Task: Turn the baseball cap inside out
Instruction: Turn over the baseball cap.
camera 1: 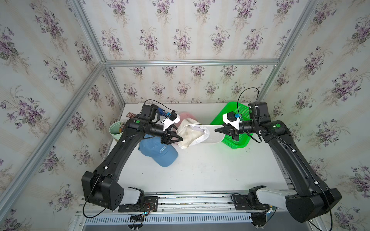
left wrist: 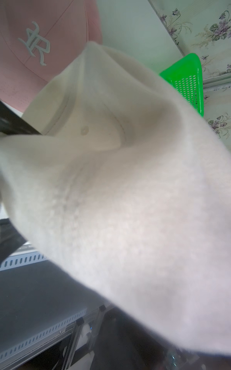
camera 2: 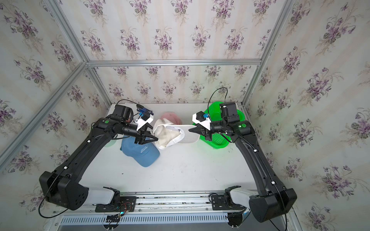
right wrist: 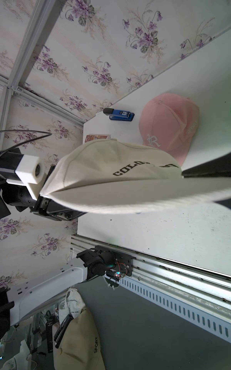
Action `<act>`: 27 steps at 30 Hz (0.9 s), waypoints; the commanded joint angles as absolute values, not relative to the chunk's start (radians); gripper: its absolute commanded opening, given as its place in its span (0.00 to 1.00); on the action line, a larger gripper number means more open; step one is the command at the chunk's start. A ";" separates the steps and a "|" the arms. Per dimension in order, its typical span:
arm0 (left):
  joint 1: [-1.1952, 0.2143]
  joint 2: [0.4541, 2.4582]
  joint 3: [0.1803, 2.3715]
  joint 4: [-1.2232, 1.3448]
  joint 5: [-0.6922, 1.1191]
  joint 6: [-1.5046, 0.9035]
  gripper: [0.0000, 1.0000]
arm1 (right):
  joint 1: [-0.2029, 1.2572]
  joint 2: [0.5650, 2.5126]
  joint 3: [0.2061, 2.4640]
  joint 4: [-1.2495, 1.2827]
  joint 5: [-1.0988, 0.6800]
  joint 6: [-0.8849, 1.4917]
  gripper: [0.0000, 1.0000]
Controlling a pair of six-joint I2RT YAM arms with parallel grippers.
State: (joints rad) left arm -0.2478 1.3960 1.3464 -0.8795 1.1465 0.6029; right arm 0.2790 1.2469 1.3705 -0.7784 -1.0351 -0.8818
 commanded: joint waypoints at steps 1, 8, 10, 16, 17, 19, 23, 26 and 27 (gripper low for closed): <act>-0.247 1.405 1.357 -0.915 1.184 0.622 0.43 | 0.276 1.255 1.376 -0.738 -1.030 -0.859 0.00; -0.246 1.402 1.358 -0.920 1.178 0.604 0.27 | 0.269 1.265 1.368 -0.696 -1.000 -0.829 0.00; -0.247 1.398 1.350 -0.915 1.172 0.594 0.26 | 0.268 1.271 1.365 -0.686 -0.993 -0.823 0.00; -0.247 1.387 1.335 -0.873 1.125 0.539 0.07 | 0.267 1.284 1.364 -0.643 -0.980 -0.772 0.00; -0.248 1.384 1.332 -0.861 1.110 0.529 0.06 | 0.267 1.284 1.360 -0.621 -0.975 -0.744 0.00; -0.247 1.376 1.318 -0.798 1.045 0.460 0.10 | 0.267 1.277 1.348 -0.569 -0.962 -0.676 0.00; -0.248 1.365 1.287 -0.624 0.834 0.284 0.04 | 0.283 1.250 1.300 -0.431 -0.957 -0.502 0.00; -0.248 1.373 1.282 -0.503 0.702 0.140 0.00 | 0.333 1.223 1.244 -0.328 -0.874 -0.394 0.00; -0.248 1.376 1.282 -0.470 0.671 0.102 0.00 | 0.352 1.221 1.236 -0.318 -0.843 -0.375 0.00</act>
